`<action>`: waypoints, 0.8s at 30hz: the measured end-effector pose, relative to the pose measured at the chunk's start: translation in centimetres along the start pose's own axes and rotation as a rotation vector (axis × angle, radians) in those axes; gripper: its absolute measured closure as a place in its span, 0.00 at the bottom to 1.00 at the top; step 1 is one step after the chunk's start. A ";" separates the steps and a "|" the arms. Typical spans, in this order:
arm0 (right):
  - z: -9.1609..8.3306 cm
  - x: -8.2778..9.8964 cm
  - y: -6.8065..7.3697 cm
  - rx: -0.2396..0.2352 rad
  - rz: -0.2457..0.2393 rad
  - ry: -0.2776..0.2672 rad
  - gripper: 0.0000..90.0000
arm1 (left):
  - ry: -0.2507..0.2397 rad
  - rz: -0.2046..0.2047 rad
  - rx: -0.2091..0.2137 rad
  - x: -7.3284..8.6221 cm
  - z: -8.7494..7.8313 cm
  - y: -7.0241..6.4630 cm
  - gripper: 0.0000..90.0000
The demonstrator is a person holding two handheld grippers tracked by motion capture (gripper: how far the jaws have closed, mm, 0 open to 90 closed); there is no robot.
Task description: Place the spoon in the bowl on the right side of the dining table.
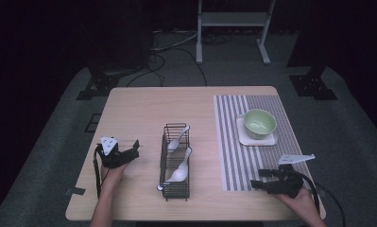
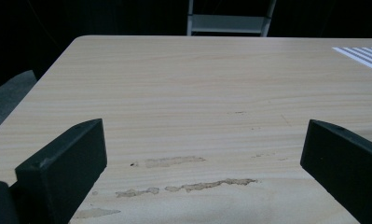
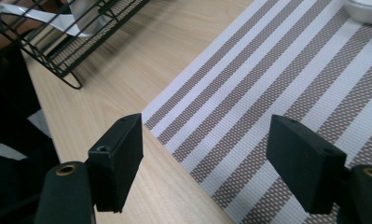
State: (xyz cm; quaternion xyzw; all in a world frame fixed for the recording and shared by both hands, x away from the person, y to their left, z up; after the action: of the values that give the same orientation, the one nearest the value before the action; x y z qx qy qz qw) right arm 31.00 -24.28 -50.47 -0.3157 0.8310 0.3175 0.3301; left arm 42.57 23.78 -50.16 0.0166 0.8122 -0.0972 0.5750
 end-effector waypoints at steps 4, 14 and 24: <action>0.0 -0.7 0.0 0.001 -0.008 0.012 0.29 | -0.009 -0.019 0.002 -0.1 -0.1 0.2 0.00; -0.7 -2.7 0.7 -0.014 -0.015 -0.028 0.29 | -0.018 -0.026 0.006 -0.1 -0.1 0.2 0.00; 0.5 -4.2 1.6 -0.011 -0.081 0.031 0.29 | -0.011 -0.028 0.007 -0.1 -0.1 0.2 0.00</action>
State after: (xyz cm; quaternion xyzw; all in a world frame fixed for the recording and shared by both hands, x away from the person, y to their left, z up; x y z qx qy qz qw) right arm 32.46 -21.63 -47.11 -0.3555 0.8209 0.3035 0.3281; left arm 42.56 24.00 -50.09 0.0067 0.8088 -0.1082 0.5781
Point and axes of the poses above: each handheld gripper's, and its own axes: z roughly forward along the jaws, x roughly out of its underside, y roughly to its left, the point moved 8 cm from there along z, roughly forward along the jaws, and after that the axes turned 6 degrees about -z, right-handed, at the moved point
